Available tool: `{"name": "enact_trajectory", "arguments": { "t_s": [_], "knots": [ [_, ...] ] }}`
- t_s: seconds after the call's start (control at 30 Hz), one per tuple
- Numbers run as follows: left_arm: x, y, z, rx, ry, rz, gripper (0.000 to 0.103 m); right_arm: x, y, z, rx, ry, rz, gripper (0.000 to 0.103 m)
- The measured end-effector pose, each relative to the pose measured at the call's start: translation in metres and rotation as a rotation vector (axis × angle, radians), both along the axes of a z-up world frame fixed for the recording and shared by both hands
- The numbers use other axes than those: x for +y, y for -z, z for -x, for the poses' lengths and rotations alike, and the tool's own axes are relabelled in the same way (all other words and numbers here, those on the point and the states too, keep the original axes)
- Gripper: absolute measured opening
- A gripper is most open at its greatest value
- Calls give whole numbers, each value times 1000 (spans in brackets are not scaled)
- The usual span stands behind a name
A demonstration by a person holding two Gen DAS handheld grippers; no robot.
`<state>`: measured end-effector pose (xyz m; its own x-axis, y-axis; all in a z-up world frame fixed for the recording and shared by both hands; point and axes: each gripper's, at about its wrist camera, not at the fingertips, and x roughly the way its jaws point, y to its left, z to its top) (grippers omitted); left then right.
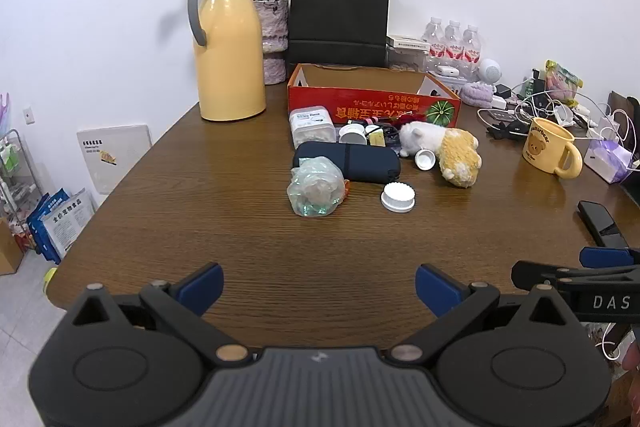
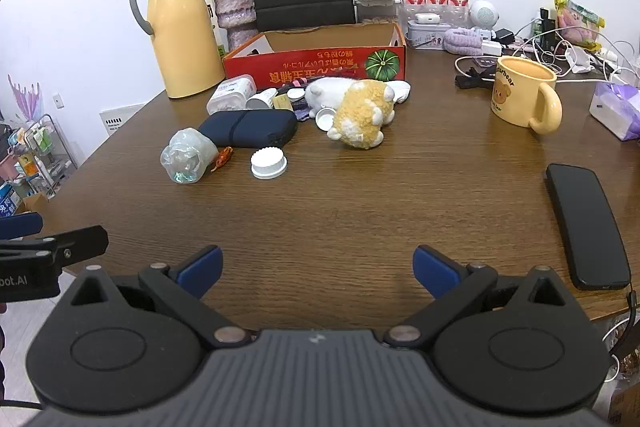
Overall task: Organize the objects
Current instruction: 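Move both tools toward the plush toy and plastic bag on the table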
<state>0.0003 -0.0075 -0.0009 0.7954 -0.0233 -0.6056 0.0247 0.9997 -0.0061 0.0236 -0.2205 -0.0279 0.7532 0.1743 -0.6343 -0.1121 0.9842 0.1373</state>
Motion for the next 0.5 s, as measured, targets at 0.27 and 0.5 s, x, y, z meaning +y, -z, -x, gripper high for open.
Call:
{"name": "enact_trajectory", "arguments": {
  "t_s": [0.27,0.5],
  "knots": [
    [-1,1,-1,2,1,-2,102,0,1,0,2,3,-2,103],
    [-2,1,0,4,4,-1,102,0,0,0,0,0,-2,103]
  ]
}}
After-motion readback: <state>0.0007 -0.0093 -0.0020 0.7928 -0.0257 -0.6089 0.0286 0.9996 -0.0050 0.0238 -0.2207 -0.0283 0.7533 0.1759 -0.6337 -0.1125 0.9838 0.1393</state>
